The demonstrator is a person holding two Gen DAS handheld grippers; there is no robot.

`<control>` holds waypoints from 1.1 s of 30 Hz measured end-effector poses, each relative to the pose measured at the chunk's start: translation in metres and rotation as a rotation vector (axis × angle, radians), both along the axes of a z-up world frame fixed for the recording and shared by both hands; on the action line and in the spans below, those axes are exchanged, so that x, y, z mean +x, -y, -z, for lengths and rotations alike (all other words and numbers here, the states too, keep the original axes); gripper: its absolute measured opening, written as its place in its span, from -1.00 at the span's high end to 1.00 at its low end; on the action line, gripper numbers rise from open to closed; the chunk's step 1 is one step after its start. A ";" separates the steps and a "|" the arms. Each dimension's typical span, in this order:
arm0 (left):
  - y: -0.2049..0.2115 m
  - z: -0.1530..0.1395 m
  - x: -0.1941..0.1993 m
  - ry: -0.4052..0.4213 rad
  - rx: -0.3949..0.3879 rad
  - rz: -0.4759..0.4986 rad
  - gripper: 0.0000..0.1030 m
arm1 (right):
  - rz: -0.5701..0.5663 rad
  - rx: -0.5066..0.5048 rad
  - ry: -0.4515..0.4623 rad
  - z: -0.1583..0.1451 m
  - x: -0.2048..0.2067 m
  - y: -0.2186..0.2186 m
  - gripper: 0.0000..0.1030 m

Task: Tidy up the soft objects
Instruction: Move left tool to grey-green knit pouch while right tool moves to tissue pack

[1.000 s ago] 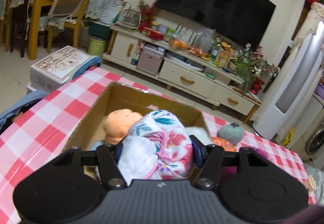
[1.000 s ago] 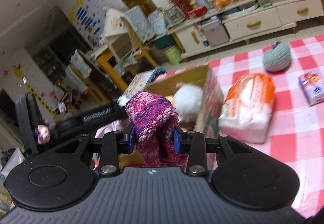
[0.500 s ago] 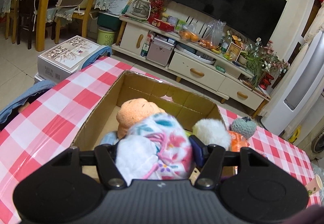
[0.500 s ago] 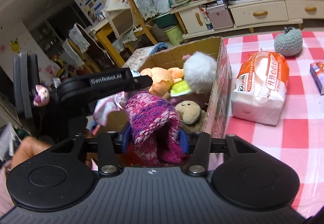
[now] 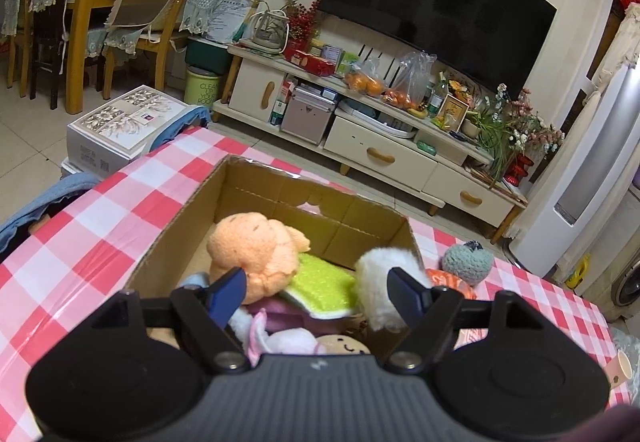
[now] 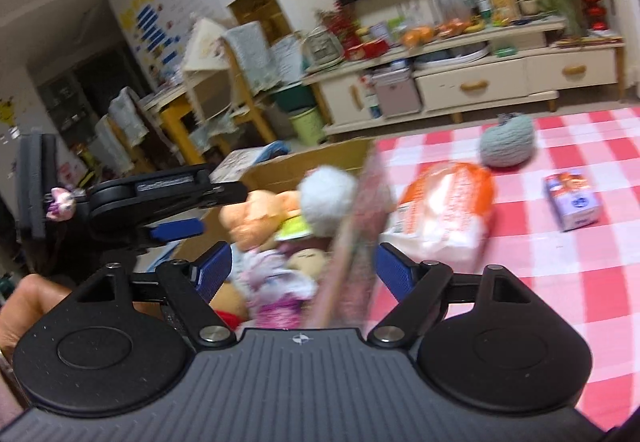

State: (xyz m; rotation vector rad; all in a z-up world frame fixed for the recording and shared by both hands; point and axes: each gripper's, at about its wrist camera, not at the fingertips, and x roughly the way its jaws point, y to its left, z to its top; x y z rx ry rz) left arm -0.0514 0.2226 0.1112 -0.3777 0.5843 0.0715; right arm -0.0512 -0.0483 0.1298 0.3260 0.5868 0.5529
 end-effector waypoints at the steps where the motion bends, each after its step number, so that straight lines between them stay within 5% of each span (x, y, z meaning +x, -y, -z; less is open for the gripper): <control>1: 0.002 0.000 0.000 0.000 0.000 0.003 -0.51 | 0.014 -0.001 0.002 0.001 -0.003 0.008 -0.93; 19: 0.064 -0.003 0.005 0.016 0.080 0.111 -0.77 | 0.157 -0.048 0.027 0.013 -0.016 0.056 -0.96; 33: 0.117 -0.003 0.007 0.060 0.180 0.213 -0.78 | 0.316 -0.063 -0.006 0.035 -0.007 0.094 -0.96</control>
